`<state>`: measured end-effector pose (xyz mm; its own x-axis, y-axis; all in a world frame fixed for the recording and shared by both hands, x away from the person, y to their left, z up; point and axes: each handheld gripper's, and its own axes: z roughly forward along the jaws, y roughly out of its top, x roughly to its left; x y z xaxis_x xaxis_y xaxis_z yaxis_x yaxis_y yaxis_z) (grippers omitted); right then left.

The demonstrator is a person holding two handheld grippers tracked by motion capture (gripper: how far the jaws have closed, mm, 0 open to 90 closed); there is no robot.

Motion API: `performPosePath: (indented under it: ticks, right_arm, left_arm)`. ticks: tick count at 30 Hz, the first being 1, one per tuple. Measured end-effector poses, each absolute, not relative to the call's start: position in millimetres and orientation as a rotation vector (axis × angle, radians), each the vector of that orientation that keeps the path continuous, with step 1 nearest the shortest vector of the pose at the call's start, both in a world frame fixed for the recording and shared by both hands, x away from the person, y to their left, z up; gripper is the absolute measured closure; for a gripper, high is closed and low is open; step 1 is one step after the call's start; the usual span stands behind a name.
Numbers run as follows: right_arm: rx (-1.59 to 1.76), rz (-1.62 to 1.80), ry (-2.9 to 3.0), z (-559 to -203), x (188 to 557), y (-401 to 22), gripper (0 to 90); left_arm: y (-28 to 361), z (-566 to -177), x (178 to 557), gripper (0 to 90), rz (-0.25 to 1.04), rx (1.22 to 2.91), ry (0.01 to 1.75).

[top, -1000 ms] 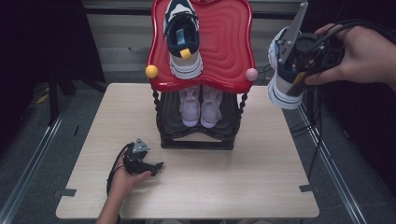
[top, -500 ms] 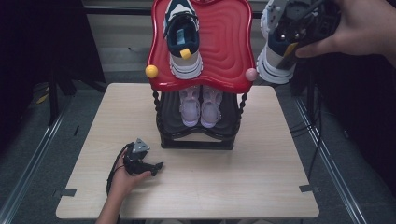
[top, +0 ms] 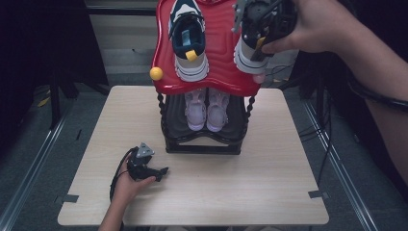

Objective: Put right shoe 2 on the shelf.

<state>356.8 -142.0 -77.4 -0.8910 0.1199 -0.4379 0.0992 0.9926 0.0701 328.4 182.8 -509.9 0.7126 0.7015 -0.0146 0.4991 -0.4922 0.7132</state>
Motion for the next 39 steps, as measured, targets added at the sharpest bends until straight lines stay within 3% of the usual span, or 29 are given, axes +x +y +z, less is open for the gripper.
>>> performPosePath:
  ticks: [15,39]
  right_arm:
    - [0.048,0.043,2.677,-104.5,385.3,-114.4,71.2]
    - [-0.002,0.051,2.719,-114.7,394.1,-100.8,69.7]
  left_arm:
    - [182.8,-509.9,328.4,7.5,0.362,2.198,0.909]
    - [182.8,-509.9,328.4,7.5,0.361,2.198,0.909]
